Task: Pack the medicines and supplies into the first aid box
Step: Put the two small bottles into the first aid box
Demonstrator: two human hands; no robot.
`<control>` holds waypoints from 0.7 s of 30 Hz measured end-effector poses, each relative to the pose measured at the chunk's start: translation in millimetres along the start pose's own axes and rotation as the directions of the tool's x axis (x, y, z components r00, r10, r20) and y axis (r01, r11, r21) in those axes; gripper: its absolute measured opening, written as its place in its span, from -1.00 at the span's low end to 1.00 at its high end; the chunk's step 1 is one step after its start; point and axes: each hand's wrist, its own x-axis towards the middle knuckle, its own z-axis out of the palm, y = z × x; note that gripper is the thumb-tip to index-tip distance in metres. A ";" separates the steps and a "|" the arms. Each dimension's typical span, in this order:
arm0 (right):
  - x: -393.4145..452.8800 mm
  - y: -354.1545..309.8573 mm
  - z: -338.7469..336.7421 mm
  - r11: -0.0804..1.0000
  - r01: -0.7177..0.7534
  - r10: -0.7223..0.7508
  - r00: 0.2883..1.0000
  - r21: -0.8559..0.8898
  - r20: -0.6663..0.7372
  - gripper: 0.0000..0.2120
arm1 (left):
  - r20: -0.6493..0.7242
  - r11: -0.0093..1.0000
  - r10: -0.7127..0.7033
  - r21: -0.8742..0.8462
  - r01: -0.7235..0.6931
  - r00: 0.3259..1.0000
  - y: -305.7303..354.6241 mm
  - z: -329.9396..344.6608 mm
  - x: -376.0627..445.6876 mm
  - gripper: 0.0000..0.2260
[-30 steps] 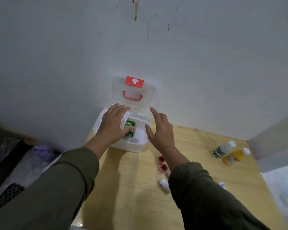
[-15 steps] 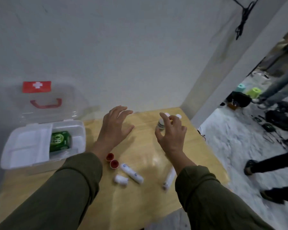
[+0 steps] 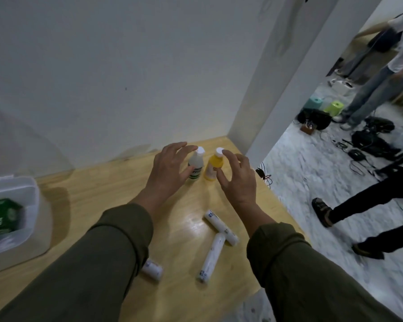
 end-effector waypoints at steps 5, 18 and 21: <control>10.3 15.7 14.9 0.994 0.003 -0.011 0.997 0.105 0.072 -0.60 | -0.010 0.999 0.018 -0.038 -0.019 1.000 -4.8 15.3 13.7 -0.65; 25.8 21.5 23.9 0.962 -0.045 0.018 0.995 0.268 0.102 -0.72 | 0.007 0.985 -0.032 -0.170 0.033 0.999 7.3 23.8 27.3 -0.77; 30.2 16.7 23.8 0.953 -0.045 0.022 0.996 0.301 0.081 -0.77 | 0.018 0.982 -0.068 -0.174 0.070 0.997 9.5 24.3 29.8 -0.77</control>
